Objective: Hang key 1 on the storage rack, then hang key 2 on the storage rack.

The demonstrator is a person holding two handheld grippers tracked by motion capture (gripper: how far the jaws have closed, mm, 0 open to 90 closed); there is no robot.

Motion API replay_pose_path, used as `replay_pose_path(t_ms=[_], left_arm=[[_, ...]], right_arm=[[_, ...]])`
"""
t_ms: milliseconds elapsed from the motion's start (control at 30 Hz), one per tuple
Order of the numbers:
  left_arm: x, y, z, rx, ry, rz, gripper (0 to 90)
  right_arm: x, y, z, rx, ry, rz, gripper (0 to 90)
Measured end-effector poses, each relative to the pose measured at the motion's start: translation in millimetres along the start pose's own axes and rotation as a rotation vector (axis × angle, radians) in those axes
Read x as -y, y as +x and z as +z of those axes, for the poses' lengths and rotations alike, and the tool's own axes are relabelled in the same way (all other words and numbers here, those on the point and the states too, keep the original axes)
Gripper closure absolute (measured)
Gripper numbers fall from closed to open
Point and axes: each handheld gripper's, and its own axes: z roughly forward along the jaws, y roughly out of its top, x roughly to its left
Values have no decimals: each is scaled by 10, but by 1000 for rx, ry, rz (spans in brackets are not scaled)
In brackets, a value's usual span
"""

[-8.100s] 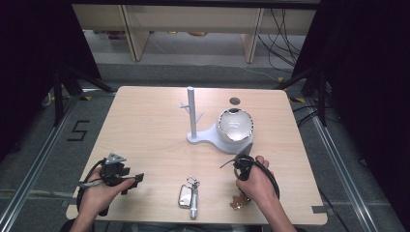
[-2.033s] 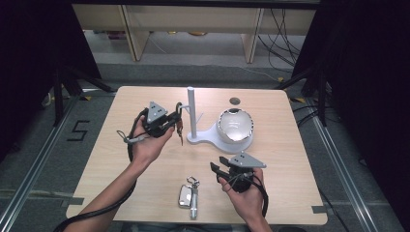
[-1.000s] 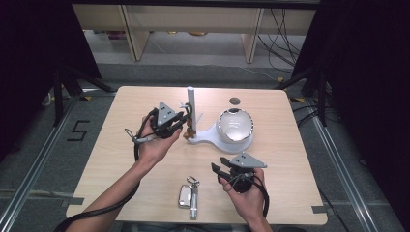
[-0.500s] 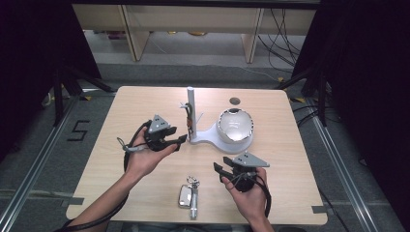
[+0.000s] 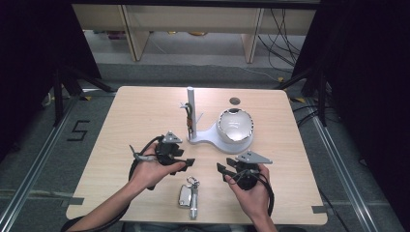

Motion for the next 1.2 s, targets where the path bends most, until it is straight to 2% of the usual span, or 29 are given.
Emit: replay_pose_path(t_ms=[67, 100, 133, 200, 233, 267, 333, 533, 600, 667, 700, 733, 767, 833, 933, 967, 1000, 1067, 1200], left_arm=[[30, -29, 28, 7, 33, 31, 433], [49, -47, 40, 7, 48, 32, 436], [71, -59, 60, 14, 51, 37, 437], [97, -74, 68, 12, 69, 39, 440], [106, -77, 72, 14, 78, 40, 439], [121, -82, 83, 17, 83, 37, 439], [144, -86, 101, 20, 104, 35, 443], [169, -102, 126, 21, 157, 15, 456], [172, -105, 140, 25, 161, 14, 457], [182, -123, 180, 33, 199, 4, 456], [182, -123, 180, 33, 199, 4, 456], [183, -117, 195, 35, 225, 23, 456], [177, -90, 233, 42, 222, 79, 456], [193, -151, 253, 31, 247, 40, 457], [199, -207, 275, 38, 262, 53, 476], [205, -223, 289, 47, 265, 63, 491], [210, -236, 298, 50, 271, 69, 514], [227, -258, 325, 53, 287, 48, 539], [229, -260, 353, 48, 301, 38, 580]], right_arm=[[1, -8, -7, 1, -1, -2, 551], [-3, 23, -39, 17, 28, 34, 551], [-6, -22, -20, 15, 0, -14, 551], [-6, -18, -23, 6, -5, -2, 551], [-11, -28, -29, 6, -4, -13, 551], [-13, -22, -32, 3, 4, -2, 550], [-18, -34, -41, 23, 10, -22, 550], [-36, -27, -22, 2, 6, -17, 550], [-38, -22, -12, -8, 2, -10, 550], [-51, -38, -23, 7, 27, -19, 550], [-51, -38, -23, 7, 27, -19, 550], [-51, -34, -20, -2, 28, -5, 549], [-48, -28, -16, 1, 29, 7, 549], [-48, -34, -12, -9, 30, 12, 549], [-47, -60, -8, -11, 32, 5, 548], [-48, -80, -5, 1, 33, -15, 548], [-51, -80, -7, -2, 41, -5, 548], [-49, -79, -3, 7, 44, -1, 547], [-45, -78, -3, 8, 37, -11, 547]])
